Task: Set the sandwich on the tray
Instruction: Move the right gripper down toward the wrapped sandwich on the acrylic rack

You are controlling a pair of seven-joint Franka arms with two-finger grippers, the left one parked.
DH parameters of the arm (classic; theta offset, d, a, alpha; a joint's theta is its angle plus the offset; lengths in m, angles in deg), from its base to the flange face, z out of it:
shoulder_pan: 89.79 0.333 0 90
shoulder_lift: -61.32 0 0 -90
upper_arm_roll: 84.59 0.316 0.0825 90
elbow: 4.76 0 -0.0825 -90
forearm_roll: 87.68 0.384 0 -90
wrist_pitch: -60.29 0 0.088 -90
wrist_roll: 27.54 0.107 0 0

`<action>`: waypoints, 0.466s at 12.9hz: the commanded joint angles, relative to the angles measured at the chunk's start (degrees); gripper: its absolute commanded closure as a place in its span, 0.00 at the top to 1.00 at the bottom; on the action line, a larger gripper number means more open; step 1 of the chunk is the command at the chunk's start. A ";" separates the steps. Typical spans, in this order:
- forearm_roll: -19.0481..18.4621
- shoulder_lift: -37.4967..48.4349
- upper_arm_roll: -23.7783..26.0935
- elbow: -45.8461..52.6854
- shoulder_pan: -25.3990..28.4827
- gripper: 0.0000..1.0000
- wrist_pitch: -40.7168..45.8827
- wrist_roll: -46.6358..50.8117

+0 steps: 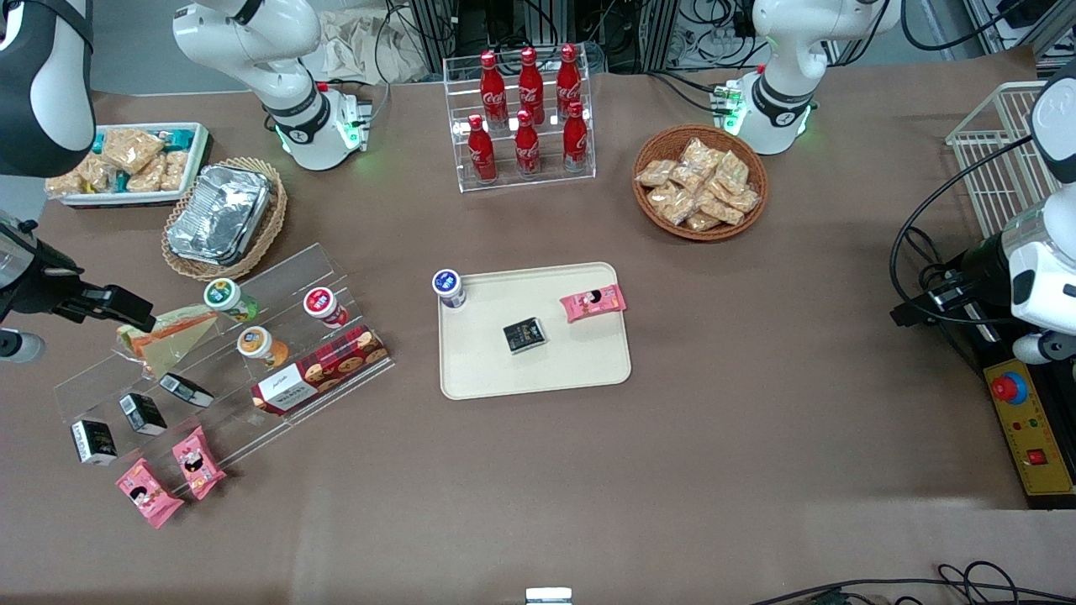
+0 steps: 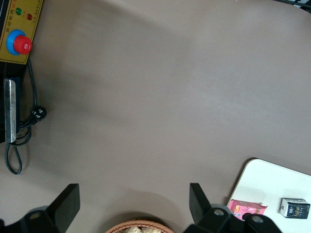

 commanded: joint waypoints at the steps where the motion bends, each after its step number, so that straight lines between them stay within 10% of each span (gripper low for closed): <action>1: -1.59 -0.24 -0.01 0.82 0.12 1.00 1.27 0.14; 6: -2.65 -0.42 -0.10 0.73 -0.31 1.00 0.66 0.23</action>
